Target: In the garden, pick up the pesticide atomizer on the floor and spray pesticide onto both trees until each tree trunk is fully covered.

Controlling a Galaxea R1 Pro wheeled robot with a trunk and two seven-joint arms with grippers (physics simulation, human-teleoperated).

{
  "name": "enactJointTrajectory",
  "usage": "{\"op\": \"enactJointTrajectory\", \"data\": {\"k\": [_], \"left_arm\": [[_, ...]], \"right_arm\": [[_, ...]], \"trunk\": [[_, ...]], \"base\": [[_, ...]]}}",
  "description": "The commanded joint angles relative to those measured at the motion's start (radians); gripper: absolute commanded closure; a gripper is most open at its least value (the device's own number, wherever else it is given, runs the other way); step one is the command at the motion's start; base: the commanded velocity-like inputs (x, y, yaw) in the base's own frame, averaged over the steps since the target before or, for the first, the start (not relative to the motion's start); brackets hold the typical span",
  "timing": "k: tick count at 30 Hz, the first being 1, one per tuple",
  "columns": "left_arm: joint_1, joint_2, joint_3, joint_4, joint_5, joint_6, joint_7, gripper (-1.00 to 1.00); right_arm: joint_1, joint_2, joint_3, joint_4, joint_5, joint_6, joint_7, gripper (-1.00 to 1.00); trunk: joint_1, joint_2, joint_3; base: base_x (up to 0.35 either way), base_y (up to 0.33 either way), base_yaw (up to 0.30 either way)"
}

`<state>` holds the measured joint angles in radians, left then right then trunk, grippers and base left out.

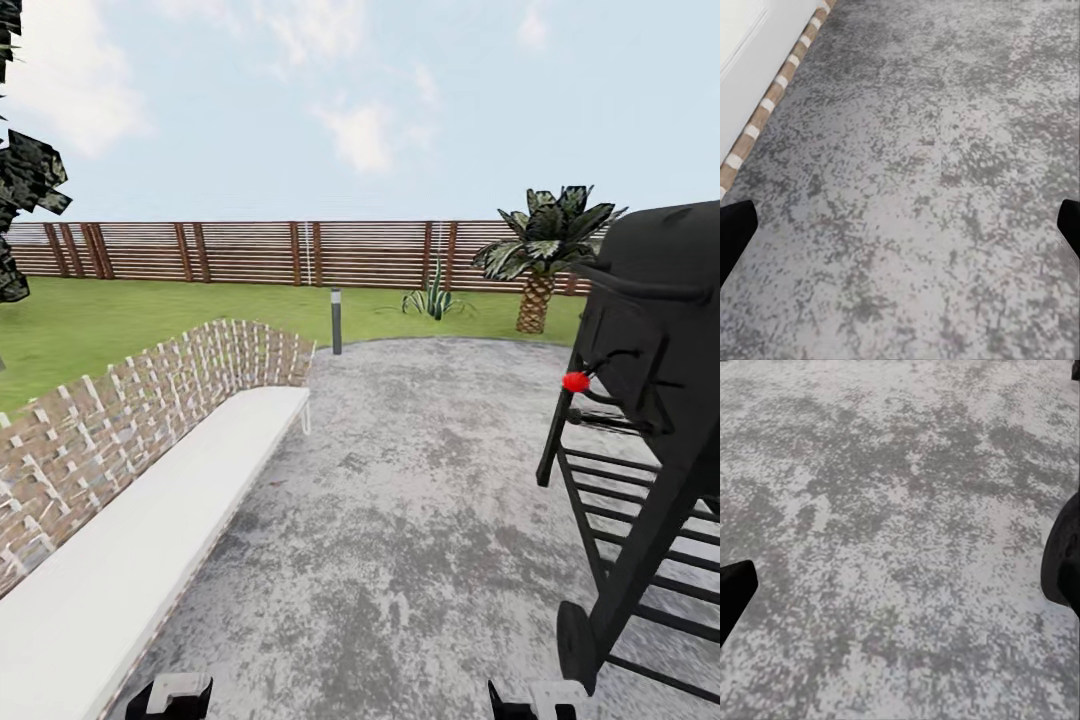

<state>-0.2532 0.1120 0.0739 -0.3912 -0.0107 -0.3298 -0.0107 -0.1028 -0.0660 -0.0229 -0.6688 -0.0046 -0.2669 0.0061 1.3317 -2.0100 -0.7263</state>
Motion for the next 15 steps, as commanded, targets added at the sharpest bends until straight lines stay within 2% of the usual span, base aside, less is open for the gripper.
{"op": "enactJointTrajectory", "data": {"k": [1, 15], "left_arm": [[0.0, 0.0, 0.0, 0.0, 0.0, 0.0, 0.0, -1.0], [0.0, 0.0, 0.001, 0.0, 0.001, 0.0, 0.0, -1.0]], "right_arm": [[0.0, 0.0, 0.0, 0.0, 0.0, 0.0, 0.0, -1.0], [0.0, 0.0, 0.001, 0.0, 0.0, 0.0, 0.0, -1.0]], "trunk": [[0.0, 0.0, 0.0], [0.0, 0.0, 0.0]], "base": [[0.34, 0.0, 0.0], [0.34, 0.0, 0.0]]}}
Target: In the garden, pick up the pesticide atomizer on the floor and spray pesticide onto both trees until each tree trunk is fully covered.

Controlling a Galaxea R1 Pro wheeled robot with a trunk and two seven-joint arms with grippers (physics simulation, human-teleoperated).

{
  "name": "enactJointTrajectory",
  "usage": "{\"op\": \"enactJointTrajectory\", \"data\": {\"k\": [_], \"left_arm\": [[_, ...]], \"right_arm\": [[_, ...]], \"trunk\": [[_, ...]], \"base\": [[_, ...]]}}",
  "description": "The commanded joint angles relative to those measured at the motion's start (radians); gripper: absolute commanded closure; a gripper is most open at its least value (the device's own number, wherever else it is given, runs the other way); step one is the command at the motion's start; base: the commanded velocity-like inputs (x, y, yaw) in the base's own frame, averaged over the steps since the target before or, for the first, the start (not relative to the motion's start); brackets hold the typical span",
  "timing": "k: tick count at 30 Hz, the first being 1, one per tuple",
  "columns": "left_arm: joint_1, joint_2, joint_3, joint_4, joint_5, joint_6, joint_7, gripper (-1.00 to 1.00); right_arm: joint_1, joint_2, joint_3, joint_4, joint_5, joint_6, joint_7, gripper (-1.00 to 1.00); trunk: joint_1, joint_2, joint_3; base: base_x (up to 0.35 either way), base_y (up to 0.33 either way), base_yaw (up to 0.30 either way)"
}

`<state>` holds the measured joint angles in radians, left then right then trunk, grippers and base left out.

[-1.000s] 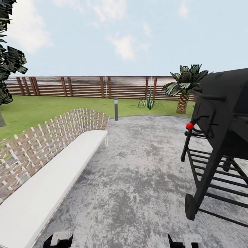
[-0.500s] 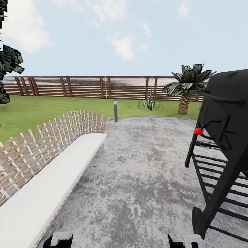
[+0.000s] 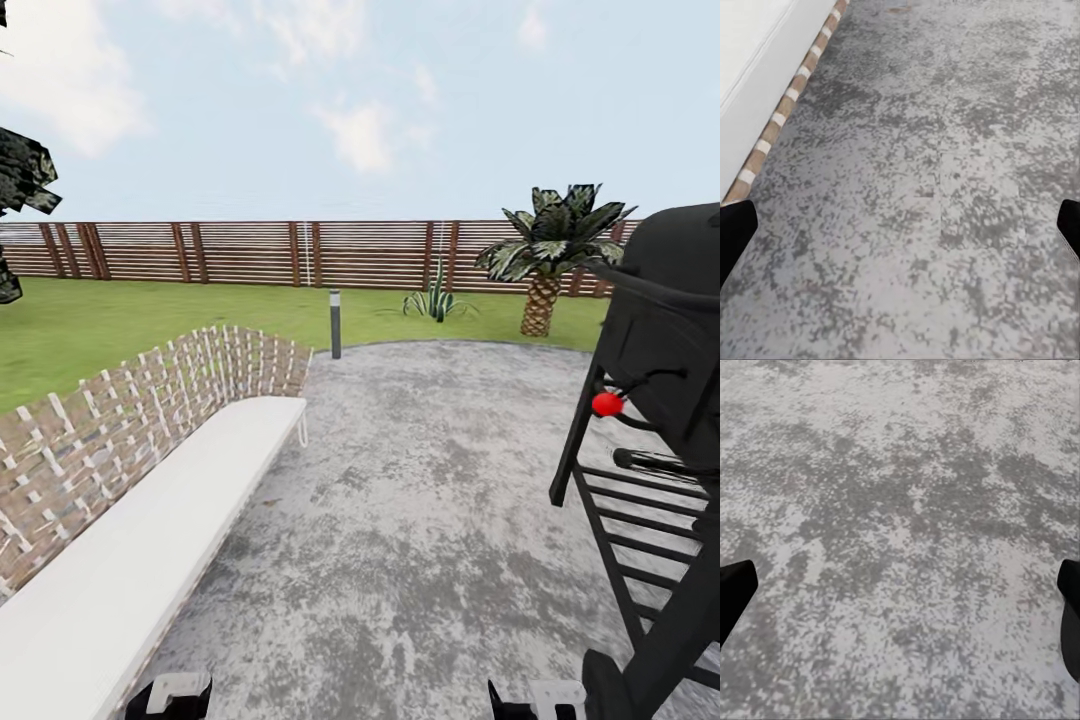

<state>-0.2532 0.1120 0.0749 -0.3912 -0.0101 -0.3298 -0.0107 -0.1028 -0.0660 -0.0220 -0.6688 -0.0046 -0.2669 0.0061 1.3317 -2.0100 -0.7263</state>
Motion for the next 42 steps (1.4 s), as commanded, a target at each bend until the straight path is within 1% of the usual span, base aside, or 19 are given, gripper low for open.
{"op": "enactJointTrajectory", "data": {"k": [1, 42], "left_arm": [[0.0, 0.0, 0.0, 0.0, 0.0, 0.0, 0.0, -1.0], [0.0, 0.0, 0.0, 0.0, 0.0, 0.0, 0.0, -1.0]], "right_arm": [[0.0, 0.0, 0.0, 0.0, 0.0, 0.0, 0.0, -1.0], [0.0, 0.0, 0.0, 0.0, -0.001, 0.0, 0.0, -1.0]], "trunk": [[0.0, 0.0, 0.0], [0.0, 0.0, 0.0]], "base": [[0.34, 0.0, 0.0], [0.34, 0.0, -0.001]]}}
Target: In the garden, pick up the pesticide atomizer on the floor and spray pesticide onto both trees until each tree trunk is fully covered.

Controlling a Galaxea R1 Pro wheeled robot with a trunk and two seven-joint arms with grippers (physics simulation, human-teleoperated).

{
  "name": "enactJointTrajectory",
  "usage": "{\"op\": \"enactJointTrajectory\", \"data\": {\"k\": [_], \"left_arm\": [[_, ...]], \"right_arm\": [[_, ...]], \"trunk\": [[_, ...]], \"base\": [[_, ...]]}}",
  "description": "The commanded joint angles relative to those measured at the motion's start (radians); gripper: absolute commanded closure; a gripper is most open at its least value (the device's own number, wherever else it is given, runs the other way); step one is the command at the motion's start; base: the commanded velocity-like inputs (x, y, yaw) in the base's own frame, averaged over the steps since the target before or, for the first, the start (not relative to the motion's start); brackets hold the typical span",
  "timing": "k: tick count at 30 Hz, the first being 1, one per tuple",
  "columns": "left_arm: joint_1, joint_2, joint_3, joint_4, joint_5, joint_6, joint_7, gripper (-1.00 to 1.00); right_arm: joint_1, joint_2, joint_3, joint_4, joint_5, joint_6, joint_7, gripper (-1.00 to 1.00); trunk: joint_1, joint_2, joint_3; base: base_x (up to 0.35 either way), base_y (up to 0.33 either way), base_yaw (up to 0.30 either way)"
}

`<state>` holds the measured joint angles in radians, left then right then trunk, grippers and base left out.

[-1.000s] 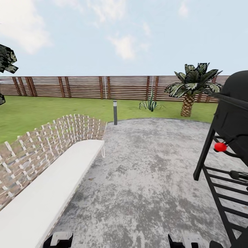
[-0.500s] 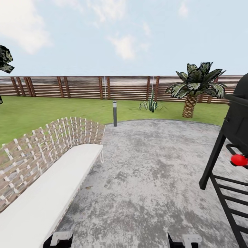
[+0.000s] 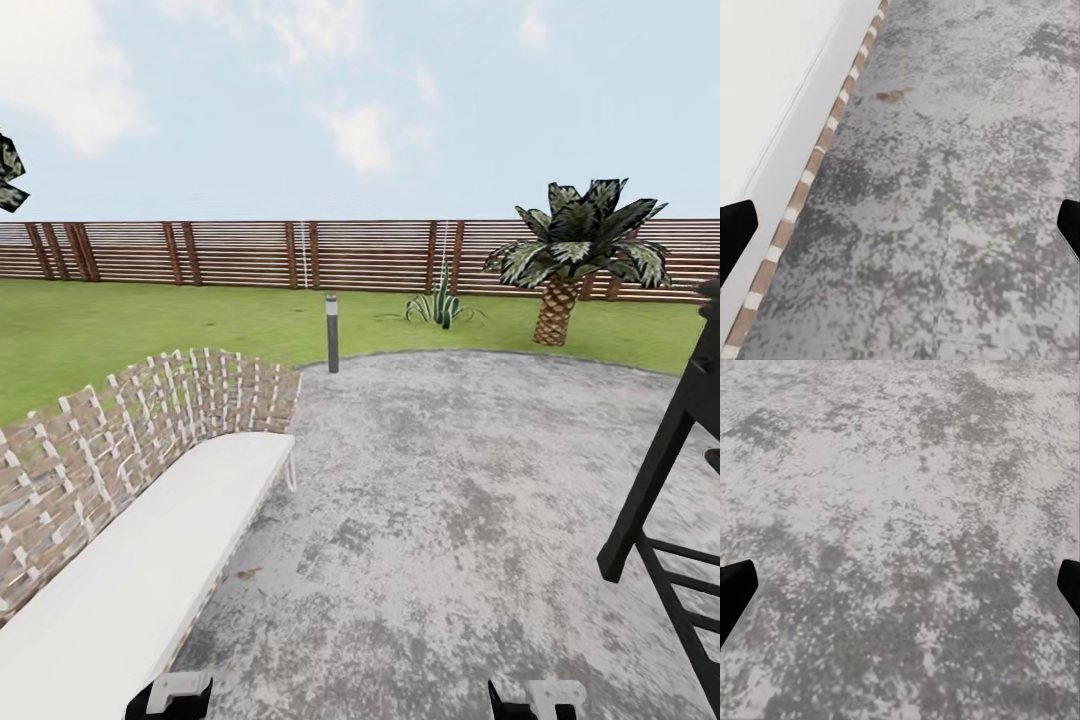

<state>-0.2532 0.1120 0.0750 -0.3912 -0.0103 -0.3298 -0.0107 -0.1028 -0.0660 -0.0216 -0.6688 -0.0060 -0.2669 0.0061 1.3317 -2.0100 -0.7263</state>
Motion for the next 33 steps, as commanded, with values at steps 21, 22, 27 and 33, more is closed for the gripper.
{"op": "enactJointTrajectory", "data": {"k": [21, 22, 27, 33], "left_arm": [[0.0, 0.0, 0.0, 0.0, 0.0, 0.0, 0.0, -1.0], [0.0, 0.0, 0.0, 0.0, 0.0, 0.0, 0.0, -1.0], [0.0, 0.0, 0.0, 0.0, 0.0, 0.0, 0.0, -1.0], [0.0, 0.0, 0.0, 0.0, 0.0, 0.0, 0.0, -1.0]], "right_arm": [[0.0, 0.0, 0.0, 0.0, 0.0, 0.0, 0.0, -1.0], [0.0, 0.0, 0.0, 0.0, 0.0, 0.0, 0.0, -1.0], [0.0, 0.0, 0.0, 0.0, 0.0, 0.0, 0.0, -1.0], [0.0, 0.0, 0.0, -0.001, 0.0, 0.0, 0.001, -1.0]], "trunk": [[0.0, 0.0, 0.0], [0.0, 0.0, 0.0], [0.0, 0.0, 0.0], [0.0, 0.0, 0.0]], "base": [[0.34, 0.0, -0.256], [0.34, 0.0, -0.289], [0.34, 0.0, -0.156], [0.34, 0.0, -0.011]]}}
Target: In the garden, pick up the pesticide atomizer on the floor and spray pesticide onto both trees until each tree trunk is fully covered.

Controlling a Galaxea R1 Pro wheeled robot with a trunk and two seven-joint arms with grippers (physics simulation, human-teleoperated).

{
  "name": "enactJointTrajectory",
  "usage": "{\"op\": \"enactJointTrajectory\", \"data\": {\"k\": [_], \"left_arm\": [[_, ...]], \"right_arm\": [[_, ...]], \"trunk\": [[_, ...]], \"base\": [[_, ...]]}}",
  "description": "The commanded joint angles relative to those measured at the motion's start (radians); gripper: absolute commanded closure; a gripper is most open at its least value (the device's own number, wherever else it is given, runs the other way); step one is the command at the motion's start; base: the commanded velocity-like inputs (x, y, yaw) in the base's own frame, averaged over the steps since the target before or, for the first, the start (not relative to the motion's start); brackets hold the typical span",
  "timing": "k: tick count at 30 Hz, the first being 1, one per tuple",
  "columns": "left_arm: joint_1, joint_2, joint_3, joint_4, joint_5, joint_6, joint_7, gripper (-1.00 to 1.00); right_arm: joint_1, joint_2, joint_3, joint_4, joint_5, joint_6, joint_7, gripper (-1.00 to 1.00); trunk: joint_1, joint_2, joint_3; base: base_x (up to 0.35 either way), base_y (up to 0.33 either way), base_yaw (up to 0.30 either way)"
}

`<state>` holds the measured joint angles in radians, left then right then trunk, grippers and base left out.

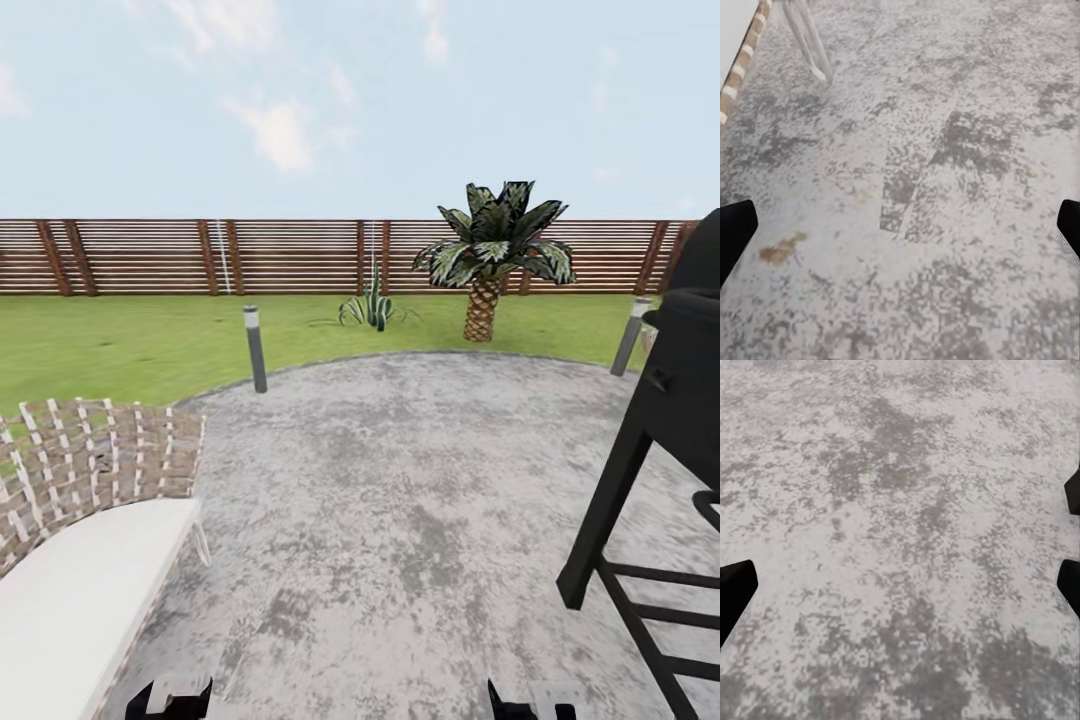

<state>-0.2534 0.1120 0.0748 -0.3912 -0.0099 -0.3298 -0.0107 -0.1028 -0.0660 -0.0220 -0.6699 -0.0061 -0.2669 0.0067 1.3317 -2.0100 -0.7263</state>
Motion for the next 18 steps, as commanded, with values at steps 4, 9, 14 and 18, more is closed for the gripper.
{"op": "enactJointTrajectory", "data": {"k": [4, 9, 14, 18], "left_arm": [[0.0, 0.0, 0.0, 0.0, 0.0, 0.0, 0.0, -1.0], [0.0, 0.0, 0.0, 0.0, 0.0, 0.0, 0.0, -1.0], [0.0, 0.0, 0.0, 0.0, -0.001, 0.0, 0.0, -1.0], [0.0, 0.0, 0.0, 0.0, -0.001, 0.0, 0.0, -1.0]], "right_arm": [[0.0, 0.0, 0.001, 0.001, 0.001, 0.0, 0.003, -1.0], [0.0, 0.0, 0.003, 0.001, 0.002, 0.0, 0.004, -1.0], [0.0, 0.0, 0.003, 0.001, 0.002, 0.0, 0.003, -1.0], [0.0, 0.0, 0.002, 0.001, 0.002, 0.0, 0.003, -1.0]], "trunk": [[0.0, 0.0, 0.0], [0.0, 0.0, 0.0], [0.0, 0.0, 0.0], [0.0, 0.0, 0.0]], "base": [[0.34, 0.0, -0.001], [0.34, 0.0, 0.0], [0.34, 0.0, 0.0], [0.34, 0.0, 0.0]]}}
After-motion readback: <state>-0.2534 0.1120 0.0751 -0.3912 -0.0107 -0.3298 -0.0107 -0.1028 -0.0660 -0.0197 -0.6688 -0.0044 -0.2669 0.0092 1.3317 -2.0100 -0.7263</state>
